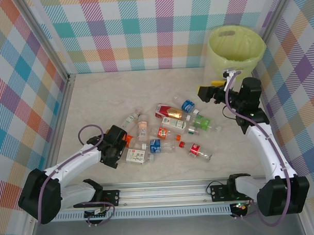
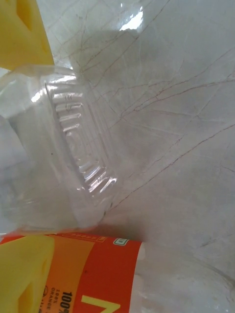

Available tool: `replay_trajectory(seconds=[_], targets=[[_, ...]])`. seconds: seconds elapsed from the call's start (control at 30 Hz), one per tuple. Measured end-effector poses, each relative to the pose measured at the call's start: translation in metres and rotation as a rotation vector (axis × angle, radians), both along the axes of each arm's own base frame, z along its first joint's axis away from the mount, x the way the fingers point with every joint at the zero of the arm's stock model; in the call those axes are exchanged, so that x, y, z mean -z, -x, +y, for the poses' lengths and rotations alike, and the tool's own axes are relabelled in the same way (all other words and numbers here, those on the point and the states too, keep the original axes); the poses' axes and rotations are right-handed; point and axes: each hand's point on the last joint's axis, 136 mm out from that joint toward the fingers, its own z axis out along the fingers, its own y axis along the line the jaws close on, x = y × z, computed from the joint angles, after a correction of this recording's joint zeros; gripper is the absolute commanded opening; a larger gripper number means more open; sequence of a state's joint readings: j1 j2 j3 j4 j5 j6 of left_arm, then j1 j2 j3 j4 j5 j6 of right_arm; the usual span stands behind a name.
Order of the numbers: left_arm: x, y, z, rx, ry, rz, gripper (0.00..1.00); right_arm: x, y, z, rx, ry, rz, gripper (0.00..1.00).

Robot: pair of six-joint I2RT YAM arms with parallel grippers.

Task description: Put the plastic bottles in the bin

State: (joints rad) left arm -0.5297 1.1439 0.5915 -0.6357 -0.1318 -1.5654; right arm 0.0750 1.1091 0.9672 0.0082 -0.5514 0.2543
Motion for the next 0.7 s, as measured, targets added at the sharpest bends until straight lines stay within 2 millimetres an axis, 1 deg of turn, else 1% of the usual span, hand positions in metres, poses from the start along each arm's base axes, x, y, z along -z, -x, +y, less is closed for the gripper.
replay_trajectory(seconds=[0.13, 0.23, 0.27, 0.37, 0.43, 0.47, 0.63, 0.7], targets=[[0.01, -0.001, -0.001, -0.043, 0.018, -0.002, 0.82, 0.002, 0.0, 0.007, -0.019, 0.0, 0.002, 1.0], [0.015, -0.003, -0.001, -0.074, 0.033, -0.01, 0.76, 0.006, -0.002, 0.013, -0.034, 0.001, 0.012, 1.0], [0.016, -0.003, -0.001, -0.087, 0.038, -0.016, 0.73, 0.008, -0.002, 0.015, -0.04, 0.002, 0.018, 1.0], [0.012, -0.006, -0.002, -0.105, 0.054, -0.045, 0.6, 0.012, -0.002, 0.021, -0.057, 0.003, 0.027, 1.0], [0.01, -0.007, -0.001, -0.104, 0.06, -0.064, 0.55, 0.013, -0.002, 0.024, -0.065, 0.004, 0.03, 1.0], [0.008, -0.006, 0.001, -0.103, 0.056, -0.067, 0.53, 0.014, -0.001, 0.025, -0.068, 0.004, 0.032, 1.0], [-0.003, 0.007, 0.012, -0.065, 0.028, -0.07, 0.35, 0.014, 0.0, 0.029, -0.084, 0.005, 0.029, 1.0], [-0.007, 0.01, 0.012, -0.043, 0.031, -0.073, 0.29, 0.014, 0.0, 0.03, -0.086, 0.005, 0.026, 1.0]])
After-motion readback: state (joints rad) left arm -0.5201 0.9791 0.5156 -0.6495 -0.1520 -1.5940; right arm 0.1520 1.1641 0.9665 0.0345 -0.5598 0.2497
